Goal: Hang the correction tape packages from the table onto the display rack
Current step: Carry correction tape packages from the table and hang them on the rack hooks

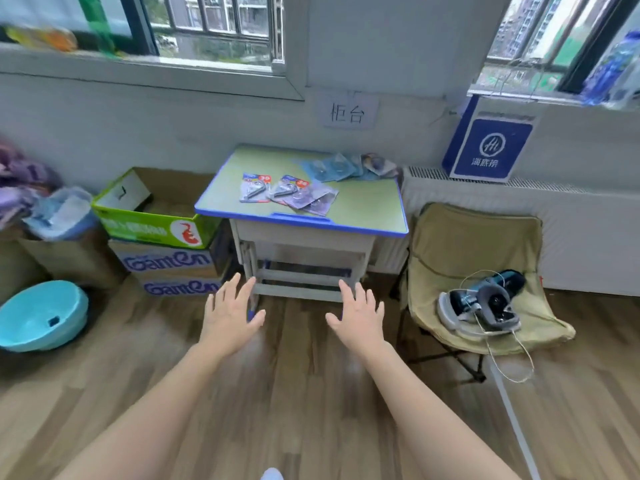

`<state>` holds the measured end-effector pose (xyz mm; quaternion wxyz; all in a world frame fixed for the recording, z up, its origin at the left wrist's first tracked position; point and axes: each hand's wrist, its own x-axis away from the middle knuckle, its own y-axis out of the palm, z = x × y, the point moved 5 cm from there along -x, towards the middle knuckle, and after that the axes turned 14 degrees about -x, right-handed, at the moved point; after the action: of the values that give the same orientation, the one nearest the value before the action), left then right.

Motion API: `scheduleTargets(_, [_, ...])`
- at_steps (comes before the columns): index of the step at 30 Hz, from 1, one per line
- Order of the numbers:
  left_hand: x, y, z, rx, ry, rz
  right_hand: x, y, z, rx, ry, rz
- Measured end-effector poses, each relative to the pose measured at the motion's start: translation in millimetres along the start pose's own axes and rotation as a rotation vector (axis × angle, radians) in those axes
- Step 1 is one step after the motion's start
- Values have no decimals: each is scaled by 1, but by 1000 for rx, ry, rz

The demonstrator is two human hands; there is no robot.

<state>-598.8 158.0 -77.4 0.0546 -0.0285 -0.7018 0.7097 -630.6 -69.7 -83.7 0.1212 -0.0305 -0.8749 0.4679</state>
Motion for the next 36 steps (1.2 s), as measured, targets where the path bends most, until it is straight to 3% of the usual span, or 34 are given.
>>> scheduleTargets(18, [-335, 10, -66, 16, 0, -60, -326, 16, -88, -152, 150, 17])
scheduleTargets(23, [-414, 15, -62, 47, -47, -98, -407, 18, -103, -53, 154, 36])
scheduleTargets(30, [-478, 47, -50, 4, 31, -245, -465, 44, -105, 61, 283, -22])
scheduleTargets(36, [-525, 62, -57, -12, 131, -246, -484, 44, -93, 92, 354, 77])
